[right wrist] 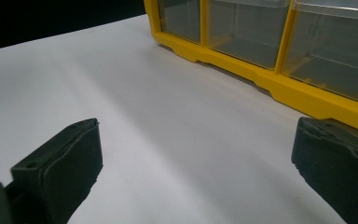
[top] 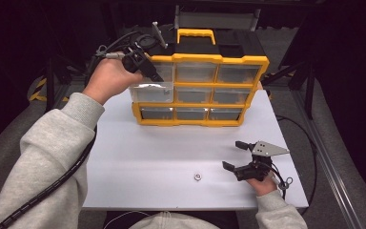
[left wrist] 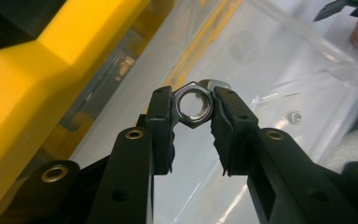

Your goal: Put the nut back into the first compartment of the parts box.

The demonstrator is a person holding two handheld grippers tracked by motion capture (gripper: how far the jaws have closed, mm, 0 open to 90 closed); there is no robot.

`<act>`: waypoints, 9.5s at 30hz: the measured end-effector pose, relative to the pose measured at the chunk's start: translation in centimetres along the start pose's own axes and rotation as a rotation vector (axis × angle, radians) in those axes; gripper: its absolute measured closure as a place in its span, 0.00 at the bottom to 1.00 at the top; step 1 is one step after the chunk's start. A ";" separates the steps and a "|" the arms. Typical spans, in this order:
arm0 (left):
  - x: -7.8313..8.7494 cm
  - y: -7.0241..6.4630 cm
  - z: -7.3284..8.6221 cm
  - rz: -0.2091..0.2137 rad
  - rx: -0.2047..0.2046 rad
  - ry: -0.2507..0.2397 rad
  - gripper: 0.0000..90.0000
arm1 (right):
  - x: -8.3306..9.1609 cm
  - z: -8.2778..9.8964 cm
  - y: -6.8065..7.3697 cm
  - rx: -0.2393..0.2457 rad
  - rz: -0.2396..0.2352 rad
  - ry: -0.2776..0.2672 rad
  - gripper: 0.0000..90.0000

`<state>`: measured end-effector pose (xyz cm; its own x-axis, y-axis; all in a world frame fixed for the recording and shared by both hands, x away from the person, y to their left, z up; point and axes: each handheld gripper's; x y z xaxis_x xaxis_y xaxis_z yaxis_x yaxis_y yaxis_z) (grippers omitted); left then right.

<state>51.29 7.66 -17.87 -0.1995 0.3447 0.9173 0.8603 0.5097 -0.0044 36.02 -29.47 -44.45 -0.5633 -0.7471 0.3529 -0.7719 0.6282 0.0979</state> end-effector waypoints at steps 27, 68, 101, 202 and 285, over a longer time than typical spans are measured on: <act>0.3 1.0 0.0 0.065 0.009 0.036 0.60 | 0.0 0.0 0.0 0.000 0.004 0.009 0.03; 0.0 -10.9 2.7 0.033 -0.366 -0.100 0.14 | 0.4 -0.1 0.0 0.005 0.024 -0.027 0.03; -14.9 -15.3 3.8 0.159 -0.471 0.004 0.21 | 0.8 -0.3 0.1 0.015 0.039 -0.053 0.03; 2.7 -11.2 2.2 0.110 -0.423 -0.023 0.77 | 0.5 -0.2 0.0 0.010 0.022 -0.031 0.03; 4.8 -2.4 12.2 0.018 -0.146 -0.560 0.08 | 0.8 -0.6 -0.1 0.012 0.033 -0.061 0.03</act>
<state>42.58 17.70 -18.28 -0.3678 0.7369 0.5671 0.9137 0.3997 0.0732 35.83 -30.03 -43.58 -0.6049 -0.7383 0.2984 -0.7560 0.6501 0.0759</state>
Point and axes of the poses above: each handheld gripper's, and its own axes: x roughly backward along the jaws, z roughly out of its underside, y roughly to its left, and after that the axes turned 3 degrees about -x, right-handed
